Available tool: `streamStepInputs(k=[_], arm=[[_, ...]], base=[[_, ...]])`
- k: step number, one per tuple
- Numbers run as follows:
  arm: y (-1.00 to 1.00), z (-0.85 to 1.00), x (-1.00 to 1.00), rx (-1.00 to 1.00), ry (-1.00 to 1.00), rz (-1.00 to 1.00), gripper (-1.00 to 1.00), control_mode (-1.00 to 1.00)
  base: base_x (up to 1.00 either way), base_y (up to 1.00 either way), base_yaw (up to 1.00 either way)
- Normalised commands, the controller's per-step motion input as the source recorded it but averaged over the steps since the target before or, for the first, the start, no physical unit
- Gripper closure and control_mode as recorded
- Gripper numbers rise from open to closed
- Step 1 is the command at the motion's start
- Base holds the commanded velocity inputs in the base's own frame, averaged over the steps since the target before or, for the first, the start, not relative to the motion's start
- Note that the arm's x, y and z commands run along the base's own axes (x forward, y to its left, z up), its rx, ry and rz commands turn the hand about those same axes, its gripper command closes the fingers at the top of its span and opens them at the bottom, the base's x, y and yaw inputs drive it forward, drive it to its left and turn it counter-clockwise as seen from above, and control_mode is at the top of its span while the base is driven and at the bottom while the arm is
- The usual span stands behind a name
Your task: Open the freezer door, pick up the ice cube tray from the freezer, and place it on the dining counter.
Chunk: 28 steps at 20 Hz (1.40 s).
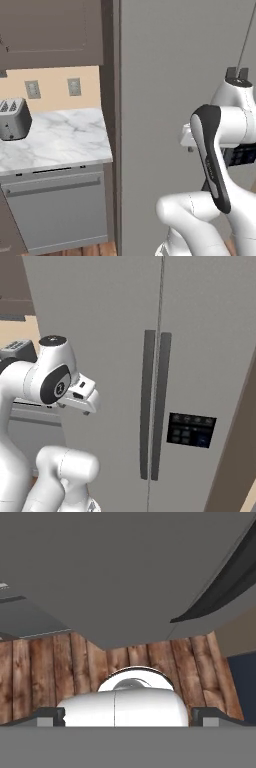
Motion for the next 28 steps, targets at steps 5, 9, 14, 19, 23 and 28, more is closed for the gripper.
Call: streamStepInputs(k=[5,9,14,19,23,28], arm=[[0.00,0.00,0.00,0.00,0.00,0.00,-1.00,1.00],[0.00,0.00,0.00,0.00,0.00,0.00,-1.00,1.00],[0.00,0.00,0.00,0.00,0.00,0.00,-1.00,1.00],[0.00,0.00,0.00,0.00,0.00,0.00,-1.00,-1.00],[-0.20,0.00,-0.28,0.00,-0.03,0.00,-1.00,-1.00],[-0.97,0.00,-0.74,0.03,-0.20,0.01,-1.00,-1.00]], base=[[0.23,0.00,0.00],[0.36,-0.01,0.00],[0.33,-0.12,0.00],[0.05,-0.03,0.00],[0.00,0.00,0.00],[0.00,0.00,0.00]])
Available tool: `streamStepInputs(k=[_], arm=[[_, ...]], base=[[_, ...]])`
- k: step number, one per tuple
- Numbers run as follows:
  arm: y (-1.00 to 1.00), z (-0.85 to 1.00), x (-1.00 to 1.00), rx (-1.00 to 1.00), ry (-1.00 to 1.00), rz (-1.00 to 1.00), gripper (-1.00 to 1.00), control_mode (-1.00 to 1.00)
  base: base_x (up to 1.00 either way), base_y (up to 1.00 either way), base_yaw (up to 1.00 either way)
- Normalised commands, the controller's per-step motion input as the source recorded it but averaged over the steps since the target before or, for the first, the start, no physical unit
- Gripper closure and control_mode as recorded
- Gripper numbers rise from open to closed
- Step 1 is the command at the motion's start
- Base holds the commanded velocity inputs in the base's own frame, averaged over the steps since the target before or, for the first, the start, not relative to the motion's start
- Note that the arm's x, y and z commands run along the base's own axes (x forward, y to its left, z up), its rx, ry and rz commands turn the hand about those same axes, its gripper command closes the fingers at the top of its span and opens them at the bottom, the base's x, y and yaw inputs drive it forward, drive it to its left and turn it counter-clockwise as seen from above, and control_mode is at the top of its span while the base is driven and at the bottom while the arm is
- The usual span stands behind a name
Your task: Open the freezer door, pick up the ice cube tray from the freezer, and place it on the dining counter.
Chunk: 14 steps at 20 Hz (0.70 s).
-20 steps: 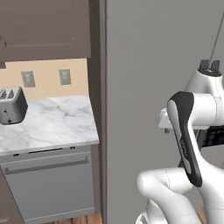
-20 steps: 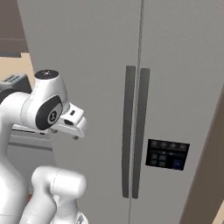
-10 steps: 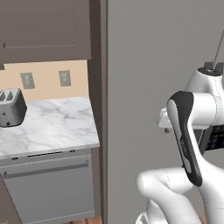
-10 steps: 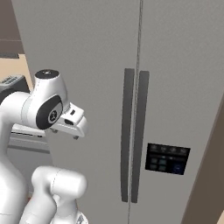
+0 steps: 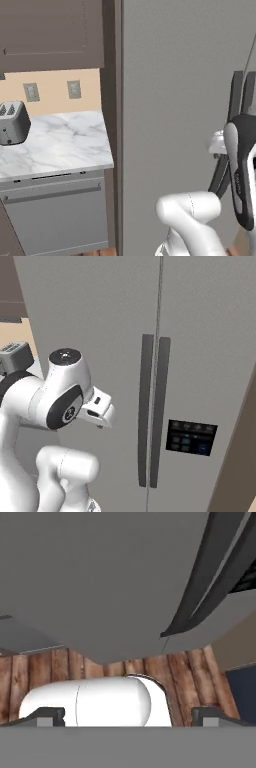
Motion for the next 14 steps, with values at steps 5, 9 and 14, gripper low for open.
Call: streamStepInputs(k=[5,9,14], arm=[[-1.00,0.00,-0.41,0.10,-0.33,0.08,-1.00,-1.00],[-0.98,0.00,0.18,0.16,-0.44,0.23,-1.00,-1.00],[-0.70,0.00,0.55,0.12,-0.48,0.27,-1.00,-1.00]], base=[[0.00,0.00,0.00],[0.00,0.00,0.00],[0.00,0.00,0.00]])
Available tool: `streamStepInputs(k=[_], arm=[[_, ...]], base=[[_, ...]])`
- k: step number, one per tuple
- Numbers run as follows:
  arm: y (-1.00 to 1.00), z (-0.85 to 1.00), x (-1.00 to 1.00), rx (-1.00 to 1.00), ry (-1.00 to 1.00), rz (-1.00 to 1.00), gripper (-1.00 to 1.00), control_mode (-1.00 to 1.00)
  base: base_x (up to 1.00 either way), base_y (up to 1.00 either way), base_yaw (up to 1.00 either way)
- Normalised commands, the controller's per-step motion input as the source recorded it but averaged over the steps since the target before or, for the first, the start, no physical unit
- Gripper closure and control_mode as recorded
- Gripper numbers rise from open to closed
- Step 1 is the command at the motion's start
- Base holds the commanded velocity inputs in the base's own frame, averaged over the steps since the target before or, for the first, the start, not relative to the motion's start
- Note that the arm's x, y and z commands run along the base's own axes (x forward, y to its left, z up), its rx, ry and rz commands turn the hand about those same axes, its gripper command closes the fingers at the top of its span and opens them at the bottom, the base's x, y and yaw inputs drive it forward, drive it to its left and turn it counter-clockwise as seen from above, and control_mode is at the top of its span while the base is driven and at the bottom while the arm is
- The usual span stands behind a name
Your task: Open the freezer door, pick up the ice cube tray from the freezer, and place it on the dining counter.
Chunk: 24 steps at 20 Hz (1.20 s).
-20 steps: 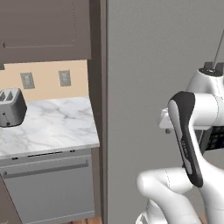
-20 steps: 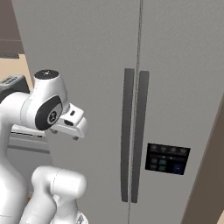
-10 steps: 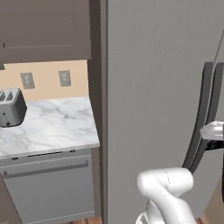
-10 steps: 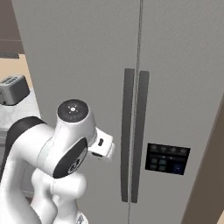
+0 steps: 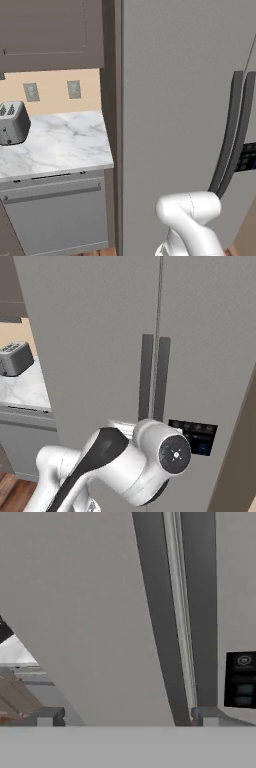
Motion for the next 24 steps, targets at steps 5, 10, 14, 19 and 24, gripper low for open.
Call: streamStepInputs(k=[5,10,14,19,24], arm=[[-0.43,0.00,0.59,0.06,-0.51,0.23,-1.00,-1.00],[-0.05,-0.06,0.58,0.02,-0.40,0.15,-1.00,-1.00],[0.00,-0.08,0.62,0.04,-0.27,0.07,-1.00,-1.00],[-0.06,-0.03,0.53,0.05,-0.08,0.01,-1.00,-1.00],[-0.42,0.00,0.19,0.04,0.00,0.00,-1.00,-1.00]], base=[[0.00,0.00,0.00],[0.00,0.00,0.00],[0.00,0.00,0.00],[0.00,0.00,0.00],[0.00,0.00,0.00]])
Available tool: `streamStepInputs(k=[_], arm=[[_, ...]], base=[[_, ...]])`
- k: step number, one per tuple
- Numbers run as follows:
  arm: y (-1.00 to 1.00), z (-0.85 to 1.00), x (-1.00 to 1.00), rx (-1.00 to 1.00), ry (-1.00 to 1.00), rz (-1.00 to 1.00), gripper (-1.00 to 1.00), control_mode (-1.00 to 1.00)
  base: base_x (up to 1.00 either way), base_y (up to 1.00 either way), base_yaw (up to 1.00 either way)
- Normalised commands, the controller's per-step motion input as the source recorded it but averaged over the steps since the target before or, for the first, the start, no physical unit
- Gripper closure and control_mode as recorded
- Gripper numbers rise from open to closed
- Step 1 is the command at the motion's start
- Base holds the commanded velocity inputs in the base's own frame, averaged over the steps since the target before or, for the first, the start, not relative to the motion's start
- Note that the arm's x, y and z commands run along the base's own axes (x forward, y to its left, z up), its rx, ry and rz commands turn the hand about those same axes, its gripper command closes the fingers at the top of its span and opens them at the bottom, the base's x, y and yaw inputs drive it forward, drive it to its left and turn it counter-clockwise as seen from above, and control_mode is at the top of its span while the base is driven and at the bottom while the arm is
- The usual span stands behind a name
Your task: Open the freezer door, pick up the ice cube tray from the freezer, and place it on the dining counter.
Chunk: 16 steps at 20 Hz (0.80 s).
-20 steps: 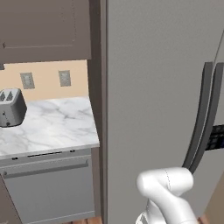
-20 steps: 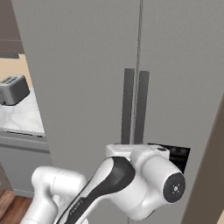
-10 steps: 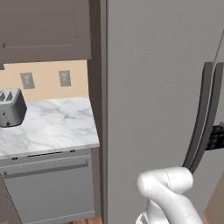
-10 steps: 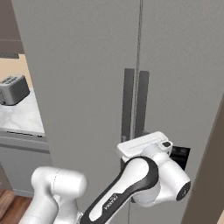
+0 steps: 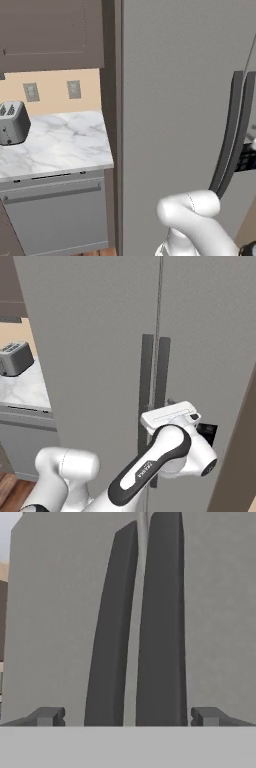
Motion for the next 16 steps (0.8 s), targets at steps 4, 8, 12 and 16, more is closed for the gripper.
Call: streamStepInputs(k=[4,8,12,16], arm=[[-0.40,0.00,0.03,0.01,0.00,-0.01,-1.00,-1.00],[-0.08,0.00,0.00,0.00,0.00,-0.03,-1.00,-1.00],[0.00,0.00,0.00,0.00,0.00,0.00,-1.00,-1.00],[0.01,0.00,0.00,0.00,0.00,0.00,-1.00,-1.00]], base=[[0.00,0.00,0.00],[0.00,0.00,0.00],[0.00,0.00,0.00],[0.00,0.00,0.00]])
